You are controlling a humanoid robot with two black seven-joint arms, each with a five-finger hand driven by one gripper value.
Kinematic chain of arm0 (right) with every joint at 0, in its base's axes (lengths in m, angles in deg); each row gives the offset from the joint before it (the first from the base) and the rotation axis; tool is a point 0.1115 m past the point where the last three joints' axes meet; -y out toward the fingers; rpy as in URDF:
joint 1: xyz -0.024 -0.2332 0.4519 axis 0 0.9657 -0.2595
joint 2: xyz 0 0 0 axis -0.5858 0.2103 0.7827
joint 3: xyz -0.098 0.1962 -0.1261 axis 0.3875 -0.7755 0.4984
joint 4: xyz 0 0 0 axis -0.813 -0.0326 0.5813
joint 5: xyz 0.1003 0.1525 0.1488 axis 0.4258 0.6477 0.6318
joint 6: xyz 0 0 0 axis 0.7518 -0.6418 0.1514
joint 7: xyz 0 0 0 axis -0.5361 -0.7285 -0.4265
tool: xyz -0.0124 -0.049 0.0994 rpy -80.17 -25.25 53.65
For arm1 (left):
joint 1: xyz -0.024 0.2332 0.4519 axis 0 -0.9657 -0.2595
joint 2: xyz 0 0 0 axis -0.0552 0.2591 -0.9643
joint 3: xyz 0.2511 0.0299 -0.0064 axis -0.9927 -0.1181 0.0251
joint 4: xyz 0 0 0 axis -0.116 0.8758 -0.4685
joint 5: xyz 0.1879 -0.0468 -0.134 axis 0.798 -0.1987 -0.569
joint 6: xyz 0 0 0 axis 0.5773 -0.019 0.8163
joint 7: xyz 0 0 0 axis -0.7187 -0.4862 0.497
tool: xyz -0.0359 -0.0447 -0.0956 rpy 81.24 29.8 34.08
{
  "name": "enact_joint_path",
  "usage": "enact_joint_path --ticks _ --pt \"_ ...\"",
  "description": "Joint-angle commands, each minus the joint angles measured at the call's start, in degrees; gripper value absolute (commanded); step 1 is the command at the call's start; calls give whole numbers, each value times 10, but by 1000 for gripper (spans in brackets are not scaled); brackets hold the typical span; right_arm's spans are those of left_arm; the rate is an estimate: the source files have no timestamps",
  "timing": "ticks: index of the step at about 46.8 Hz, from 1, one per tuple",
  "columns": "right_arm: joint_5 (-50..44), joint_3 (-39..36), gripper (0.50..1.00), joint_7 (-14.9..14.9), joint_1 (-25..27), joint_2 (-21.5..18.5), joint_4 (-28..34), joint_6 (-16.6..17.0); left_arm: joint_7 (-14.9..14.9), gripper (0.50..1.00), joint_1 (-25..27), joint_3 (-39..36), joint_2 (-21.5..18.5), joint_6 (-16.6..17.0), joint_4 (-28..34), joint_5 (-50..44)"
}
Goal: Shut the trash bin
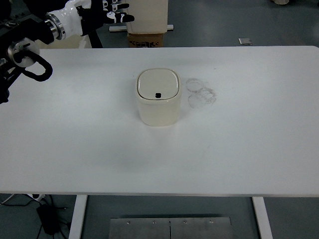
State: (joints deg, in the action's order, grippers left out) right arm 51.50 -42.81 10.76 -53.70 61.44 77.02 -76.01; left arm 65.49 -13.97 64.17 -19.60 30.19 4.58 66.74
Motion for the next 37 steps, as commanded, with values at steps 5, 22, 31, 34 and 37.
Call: enact_joint_path --ticks 5,22,31,34,37 --pt "0 0 993 0 0 0 0 0 1 1000 -44 38 10 -3 -31 -57" --pt "0 0 993 0 0 0 0 0 1 1000 -134 125 83 -7 -107 -98" --pt "0 0 993 0 0 0 0 0 14 1000 -170 158 114 -10 -152 -101" --pt "0 0 993 0 0 0 0 0 20 1000 -175 165 121 -13 -162 -101" --pt "3 -3 993 0 0 0 0 0 26 1000 -182 175 127 -19 -176 -102"
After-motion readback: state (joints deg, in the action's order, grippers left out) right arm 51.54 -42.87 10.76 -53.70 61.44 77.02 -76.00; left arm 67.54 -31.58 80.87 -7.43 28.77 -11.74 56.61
